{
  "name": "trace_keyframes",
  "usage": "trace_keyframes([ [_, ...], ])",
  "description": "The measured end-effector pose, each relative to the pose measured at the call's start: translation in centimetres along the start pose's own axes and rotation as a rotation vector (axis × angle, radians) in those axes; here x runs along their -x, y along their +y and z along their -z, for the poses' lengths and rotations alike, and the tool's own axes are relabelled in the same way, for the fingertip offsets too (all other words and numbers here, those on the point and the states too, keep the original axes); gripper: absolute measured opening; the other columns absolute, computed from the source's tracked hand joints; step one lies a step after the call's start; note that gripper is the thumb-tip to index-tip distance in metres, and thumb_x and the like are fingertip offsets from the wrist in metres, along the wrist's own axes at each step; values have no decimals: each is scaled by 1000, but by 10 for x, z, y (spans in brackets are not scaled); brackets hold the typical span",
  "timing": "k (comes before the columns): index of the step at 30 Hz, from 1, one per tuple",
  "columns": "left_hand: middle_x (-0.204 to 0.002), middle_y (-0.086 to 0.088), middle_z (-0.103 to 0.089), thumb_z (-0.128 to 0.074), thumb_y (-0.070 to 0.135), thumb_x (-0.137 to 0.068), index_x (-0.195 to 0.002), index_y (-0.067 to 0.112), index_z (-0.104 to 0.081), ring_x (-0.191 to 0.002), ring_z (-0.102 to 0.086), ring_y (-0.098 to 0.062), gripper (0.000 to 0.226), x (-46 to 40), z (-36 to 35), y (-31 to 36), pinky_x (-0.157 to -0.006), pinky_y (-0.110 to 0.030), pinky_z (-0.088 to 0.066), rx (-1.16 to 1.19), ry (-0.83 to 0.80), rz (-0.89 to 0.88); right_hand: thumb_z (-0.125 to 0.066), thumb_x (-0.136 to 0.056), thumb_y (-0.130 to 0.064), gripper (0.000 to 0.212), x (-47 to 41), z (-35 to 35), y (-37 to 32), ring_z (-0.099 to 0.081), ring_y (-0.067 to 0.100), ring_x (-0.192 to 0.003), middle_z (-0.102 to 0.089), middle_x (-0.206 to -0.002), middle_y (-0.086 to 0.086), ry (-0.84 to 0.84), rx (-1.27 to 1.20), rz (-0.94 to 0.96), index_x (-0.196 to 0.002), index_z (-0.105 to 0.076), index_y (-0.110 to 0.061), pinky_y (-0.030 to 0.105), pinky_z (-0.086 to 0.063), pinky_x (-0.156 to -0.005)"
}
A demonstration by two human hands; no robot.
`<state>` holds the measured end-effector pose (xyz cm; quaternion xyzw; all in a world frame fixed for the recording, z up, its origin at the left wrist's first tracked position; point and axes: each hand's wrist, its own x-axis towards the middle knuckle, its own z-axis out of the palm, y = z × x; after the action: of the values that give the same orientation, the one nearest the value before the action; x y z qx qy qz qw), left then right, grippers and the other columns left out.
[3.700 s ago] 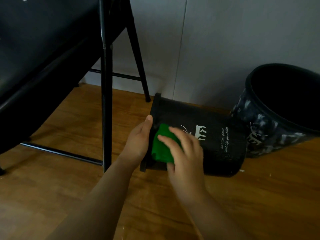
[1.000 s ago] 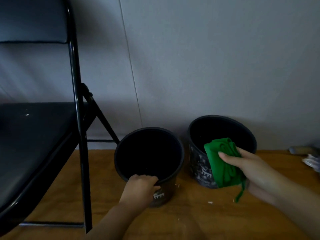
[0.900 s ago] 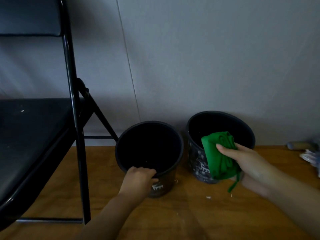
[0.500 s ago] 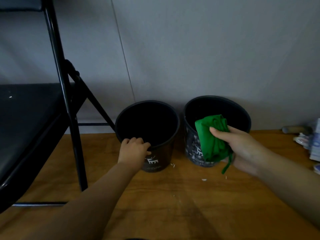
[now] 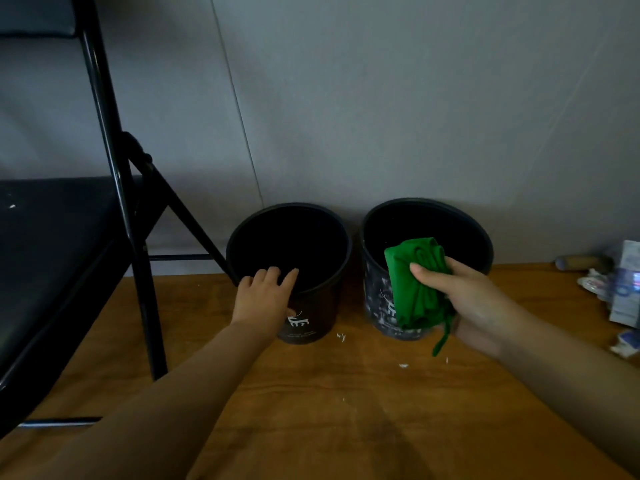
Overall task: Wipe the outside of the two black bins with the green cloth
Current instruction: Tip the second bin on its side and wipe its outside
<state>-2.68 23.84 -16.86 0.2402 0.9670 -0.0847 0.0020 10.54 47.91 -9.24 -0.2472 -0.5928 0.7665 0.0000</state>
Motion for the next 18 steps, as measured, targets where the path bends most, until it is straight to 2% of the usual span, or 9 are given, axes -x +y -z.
trace_keyframes([
  [2, -145, 0, -44, -53, 47, -96, -153, 27, -25, -133, -44, -19, 66, 4, 25, 11, -110, -38, -39, 131, 95, -15, -65, -89, -18, 32, 1, -1, -3, -71, 24, -97, -73, -107, 5, 8, -22, 9, -121, -63, -18, 44, -56, -83],
  [4, -132, 6, -57, -53, 44, -97, -144, 28, -40, -118, -56, -12, 52, 12, 54, 26, -98, -33, -50, 371, 144, -37, -64, -89, -18, 30, 2, -2, -6, -72, 23, -93, -74, -104, 6, 21, -58, 17, -119, -64, -18, 41, -57, -76],
  [6, -114, 9, -65, -55, 42, -97, -135, 27, -50, -100, -63, -7, 41, 21, 86, 43, -85, -29, -55, 795, 41, -2, -64, -90, -19, 29, 3, -5, -11, -72, 22, -91, -74, -103, 6, 30, -85, 38, -119, -64, -18, 38, -57, -72],
  [7, -111, 7, -66, -56, 42, -97, -134, 24, -53, -98, -64, -7, 41, 25, 101, 52, -85, -29, -56, 1045, -46, 35, -64, -90, -20, 29, 5, -6, -14, -72, 21, -91, -74, -103, 5, 30, -86, 56, -119, -63, -19, 37, -57, -71],
  [10, -129, -4, -61, -58, 43, -96, -144, 19, -43, -114, -61, -17, 56, 36, 139, 74, -98, -38, -53, 1626, -308, 161, -64, -90, -24, 31, 11, -13, -20, -71, 19, -95, -74, -105, 1, -6, -53, 126, -121, -63, -22, 38, -56, -78],
  [12, -136, -7, -57, -60, 43, -94, -146, 20, -39, -118, -60, -22, 61, 40, 149, 81, -97, -39, -53, 1784, -360, 171, -65, -89, -24, 31, 17, -18, -22, -71, 18, -98, -73, -107, 0, -33, -21, 192, -121, -63, -24, 39, -55, -83],
  [14, -131, -6, -60, -61, 36, -96, -143, 21, -43, -114, -63, -21, 53, 43, 154, 86, -89, -32, -57, 1865, -307, 135, -67, -87, -22, 29, 22, -24, -24, -70, 12, -95, -73, -105, -4, -16, 52, 278, -116, -64, -27, 34, -56, -81],
  [16, -122, 0, -64, -60, 29, -97, -140, 22, -45, -105, -65, -12, 47, 46, 151, 89, -78, -22, -58, 1875, -242, 83, -71, -84, -24, 31, 27, -28, -28, -69, 3, -90, -73, -100, -12, 6, 148, 355, -113, -64, -31, 22, -56, -72],
  [18, -114, 6, -64, -57, 26, -98, -138, 25, -46, -93, -68, -2, 41, 52, 150, 89, -70, -16, -57, 1873, -195, 25, -75, -79, -28, 40, 32, -27, -33, -68, 0, -92, -71, -104, -15, -53, 238, 395, -117, -62, -34, 19, -56, -71],
])
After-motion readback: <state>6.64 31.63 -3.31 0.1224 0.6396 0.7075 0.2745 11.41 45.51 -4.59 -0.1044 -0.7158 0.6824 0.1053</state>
